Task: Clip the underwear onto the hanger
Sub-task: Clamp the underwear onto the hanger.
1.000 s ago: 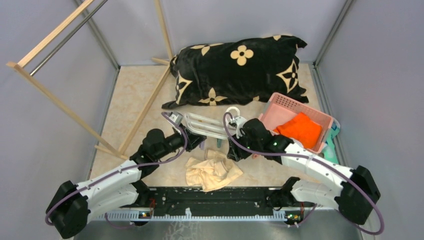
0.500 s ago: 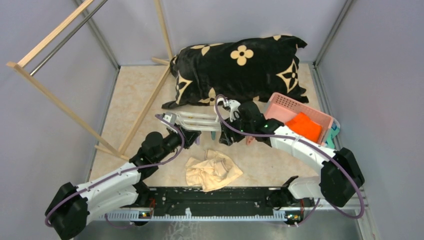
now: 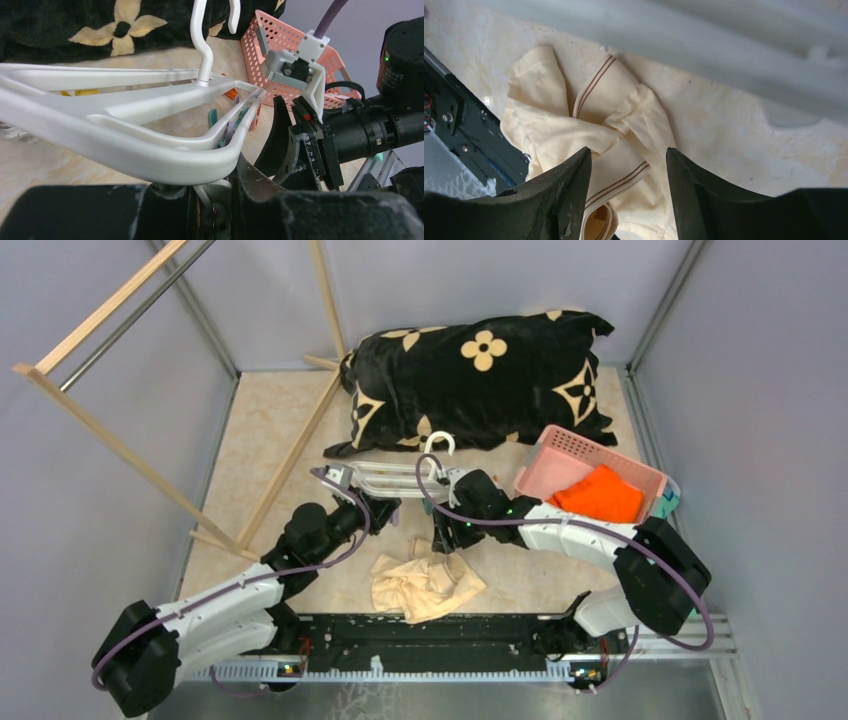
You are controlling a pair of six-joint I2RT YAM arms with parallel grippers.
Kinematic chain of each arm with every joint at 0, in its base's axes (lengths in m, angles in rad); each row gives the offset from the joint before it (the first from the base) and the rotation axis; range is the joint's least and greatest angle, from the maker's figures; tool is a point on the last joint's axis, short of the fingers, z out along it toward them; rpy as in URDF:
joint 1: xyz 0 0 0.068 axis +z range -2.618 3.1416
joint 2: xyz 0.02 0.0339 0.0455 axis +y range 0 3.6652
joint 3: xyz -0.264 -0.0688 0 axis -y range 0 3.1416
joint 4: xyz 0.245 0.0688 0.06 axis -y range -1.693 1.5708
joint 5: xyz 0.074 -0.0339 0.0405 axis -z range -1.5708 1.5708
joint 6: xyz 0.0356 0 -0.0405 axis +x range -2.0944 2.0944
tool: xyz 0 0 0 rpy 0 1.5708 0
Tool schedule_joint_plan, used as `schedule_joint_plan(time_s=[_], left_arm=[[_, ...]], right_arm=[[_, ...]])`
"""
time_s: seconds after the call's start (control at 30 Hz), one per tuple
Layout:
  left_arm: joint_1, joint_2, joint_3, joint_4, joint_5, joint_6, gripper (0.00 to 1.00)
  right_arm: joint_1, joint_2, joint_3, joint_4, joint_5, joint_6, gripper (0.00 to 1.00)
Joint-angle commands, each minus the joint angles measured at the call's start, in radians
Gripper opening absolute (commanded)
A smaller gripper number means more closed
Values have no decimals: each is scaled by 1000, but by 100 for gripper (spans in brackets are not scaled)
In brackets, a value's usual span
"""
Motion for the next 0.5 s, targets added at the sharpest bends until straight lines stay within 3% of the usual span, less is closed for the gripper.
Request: schedule_joint_plan(time_s=[0.0,0.23,0.47], left_arm=[[4,-17,1,-80,-55,73,0],[4,-16,0,-81,-45,68,0],[5,-28,1,-95,-50,68,0]], right_arm=[[-1,-32,-43,67,-69,69,57],[14,-95,-128,83,-143,148,57],[15,-155,-208,271,-272,234,46]])
